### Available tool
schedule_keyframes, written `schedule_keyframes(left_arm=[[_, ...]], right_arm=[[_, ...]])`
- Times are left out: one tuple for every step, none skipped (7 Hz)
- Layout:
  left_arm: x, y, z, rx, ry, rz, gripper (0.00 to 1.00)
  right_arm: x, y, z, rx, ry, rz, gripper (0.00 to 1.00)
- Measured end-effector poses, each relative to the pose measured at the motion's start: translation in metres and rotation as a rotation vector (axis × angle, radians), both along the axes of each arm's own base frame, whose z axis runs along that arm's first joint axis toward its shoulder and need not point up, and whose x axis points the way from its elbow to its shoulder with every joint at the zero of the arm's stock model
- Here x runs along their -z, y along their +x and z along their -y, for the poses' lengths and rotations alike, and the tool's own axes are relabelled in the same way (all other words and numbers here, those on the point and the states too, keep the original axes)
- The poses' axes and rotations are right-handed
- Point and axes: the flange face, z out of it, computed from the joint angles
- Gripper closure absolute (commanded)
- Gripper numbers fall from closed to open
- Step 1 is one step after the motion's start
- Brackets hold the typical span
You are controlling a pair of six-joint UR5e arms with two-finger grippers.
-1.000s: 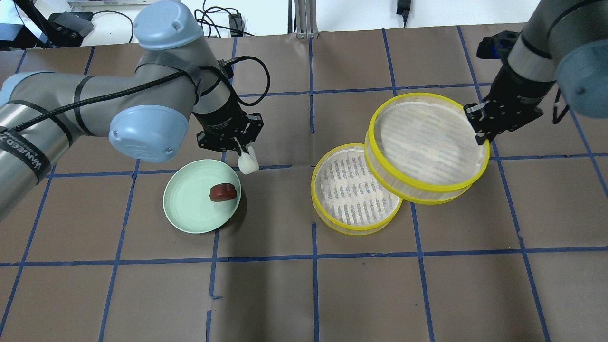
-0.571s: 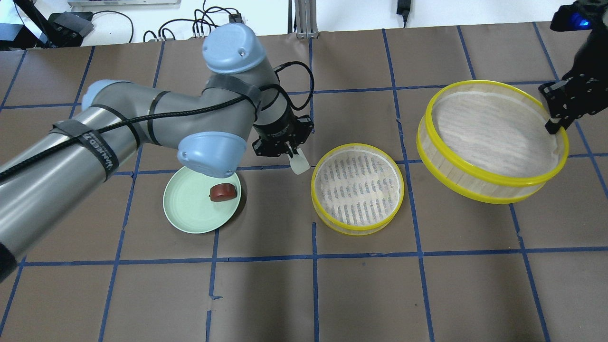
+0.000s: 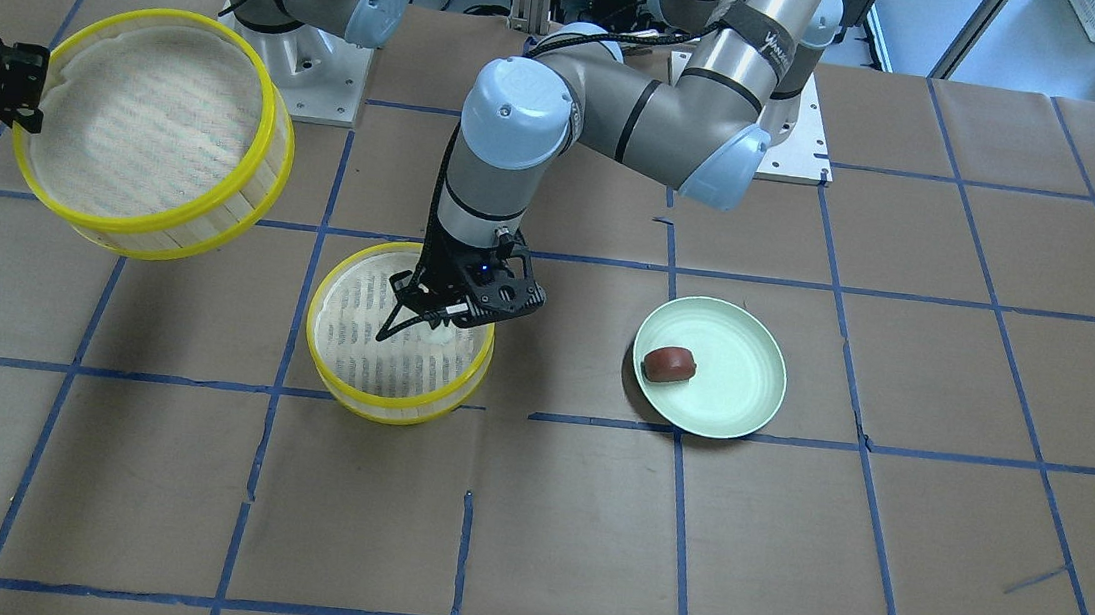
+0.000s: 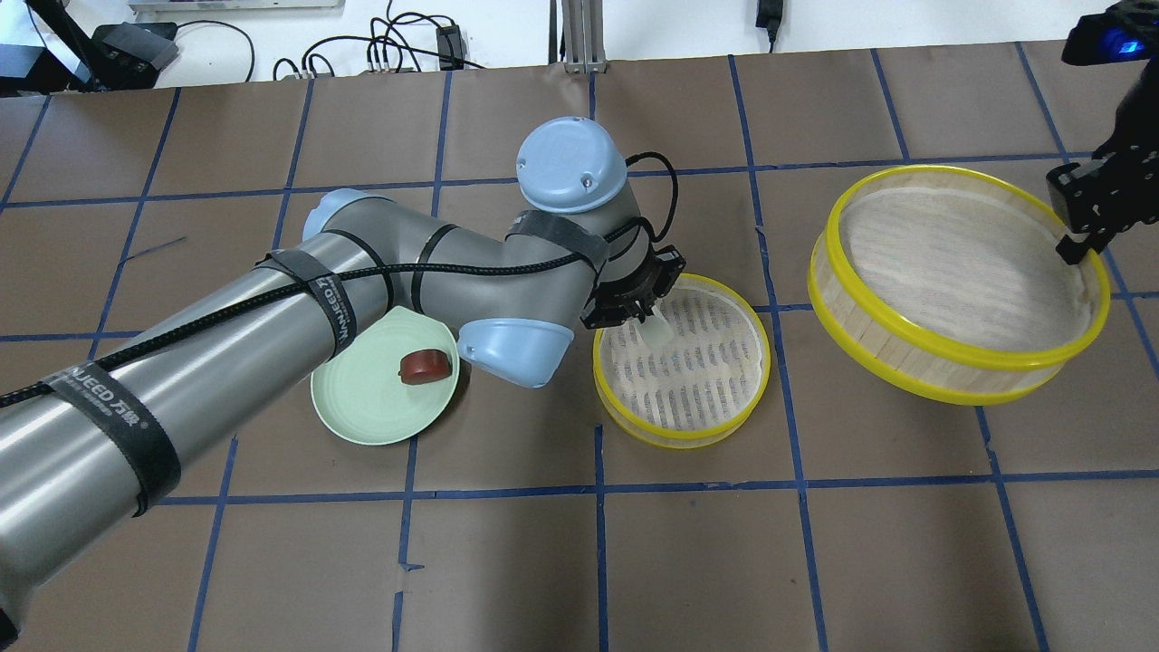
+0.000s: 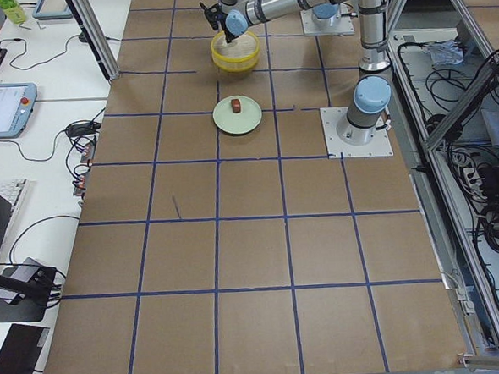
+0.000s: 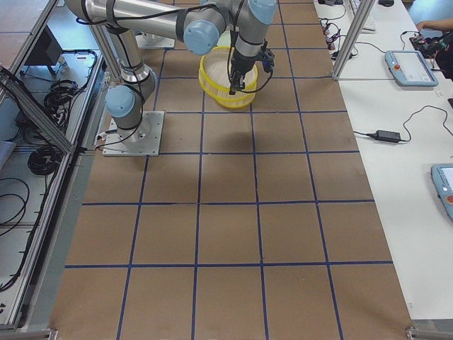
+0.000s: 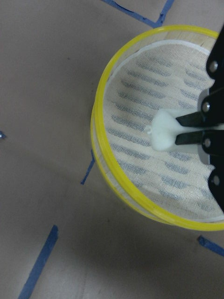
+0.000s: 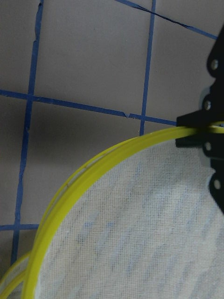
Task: Place buns in different layers of steamer
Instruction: 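Lower the white bun into the bottom tier and open the left gripper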
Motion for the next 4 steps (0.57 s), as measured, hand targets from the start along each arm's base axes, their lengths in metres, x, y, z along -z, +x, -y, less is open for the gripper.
schedule_keyframes(left_arm=[[0.0021, -0.0048, -0.0029, -0.007, 0.008, -0.011, 0.00], [0.0012, -0.0069, -0.0045, -0.002, 0.008, -0.017, 0.00], [-0.0019, -0.0069, -0.0050, 0.019, -0.002, -0.018, 0.00], [-0.0070, -0.0061, -0.0056, 0.056, -0.020, -0.015, 0.00]], right_arm=[[-0.0001, 0.0006, -0.0008, 0.007, 0.006, 0.000, 0.95], [-0.0002, 0.0009, -0.0014, 0.011, 0.012, -0.001, 0.95], [0.0003, 0.0010, -0.0017, 0.012, 0.017, 0.000, 0.96], [0.0009, 0.0002, -0.0019, 0.012, 0.021, 0.000, 0.96]])
